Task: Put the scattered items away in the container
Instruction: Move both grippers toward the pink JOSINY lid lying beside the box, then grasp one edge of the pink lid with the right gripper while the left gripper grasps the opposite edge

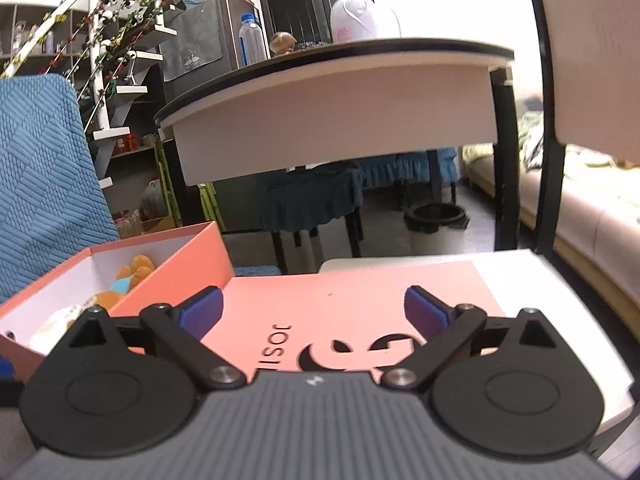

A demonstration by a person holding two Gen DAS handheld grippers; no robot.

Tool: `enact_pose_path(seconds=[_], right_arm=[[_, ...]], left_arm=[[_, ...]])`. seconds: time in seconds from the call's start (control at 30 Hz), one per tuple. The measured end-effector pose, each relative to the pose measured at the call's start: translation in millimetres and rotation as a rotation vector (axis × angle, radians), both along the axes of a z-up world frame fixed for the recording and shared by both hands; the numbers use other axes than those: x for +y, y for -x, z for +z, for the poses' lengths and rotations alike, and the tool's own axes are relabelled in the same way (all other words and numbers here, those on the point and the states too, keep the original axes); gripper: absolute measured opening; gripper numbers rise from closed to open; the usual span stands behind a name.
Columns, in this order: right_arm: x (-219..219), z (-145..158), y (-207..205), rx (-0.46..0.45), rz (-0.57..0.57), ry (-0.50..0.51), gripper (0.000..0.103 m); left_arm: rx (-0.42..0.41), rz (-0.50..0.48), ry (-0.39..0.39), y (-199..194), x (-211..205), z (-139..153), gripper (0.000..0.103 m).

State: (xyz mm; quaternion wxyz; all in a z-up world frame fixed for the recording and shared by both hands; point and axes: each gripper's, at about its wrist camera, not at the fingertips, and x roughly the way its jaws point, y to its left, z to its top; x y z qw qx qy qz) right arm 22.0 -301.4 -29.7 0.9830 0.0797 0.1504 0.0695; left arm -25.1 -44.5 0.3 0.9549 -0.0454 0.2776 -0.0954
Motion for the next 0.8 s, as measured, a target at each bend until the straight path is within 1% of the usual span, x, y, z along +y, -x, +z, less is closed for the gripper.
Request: enact_pose_path(seconds=[0.07, 0.17, 0.23, 0.33, 0.4, 0.53, 0.63, 0.8], right_arm=[[-3.1, -2.5, 4.0, -0.009, -0.006, 0.019, 0.098], [-10.7, -7.0, 9.8, -0.008, -0.012, 0.025, 0.098], [-16.0, -11.3, 14.2, -0.005, -0.012, 0.034, 0.103], [-25.1, -19.1, 22.9, 0.002, -0.016, 0.053, 0.103], [-32.3, -22.2, 30.9, -0.002, -0.024, 0.05, 0.103], [-46.8, -23.9, 39.6, -0.004, -0.028, 0.058, 0.103], [-61.1, -28.3, 39.7, 0.033, -0.058, 0.031, 0.103], [-82.9, -42.1, 37.1, 0.12, -0.094, -0.008, 0.103]], left_arm=[[-0.019, -0.016, -0.026, 4.5, -6.0, -5.1, 0.098], [-0.007, -0.052, -0.046, 8.9, -13.3, -15.0, 0.098], [0.004, -0.069, -0.05, 10.8, -15.7, -22.5, 0.098], [0.015, -0.076, -0.047, 12.3, -17.8, -33.0, 0.098], [0.02, -0.076, -0.041, 13.2, -18.8, -39.6, 0.098], [0.021, -0.103, -0.055, 13.1, -25.2, -48.9, 0.098], [0.034, -0.123, -0.05, 7.5, -29.1, -55.7, 0.098], [0.063, -0.196, -0.044, -1.4, -40.2, -65.5, 0.098]])
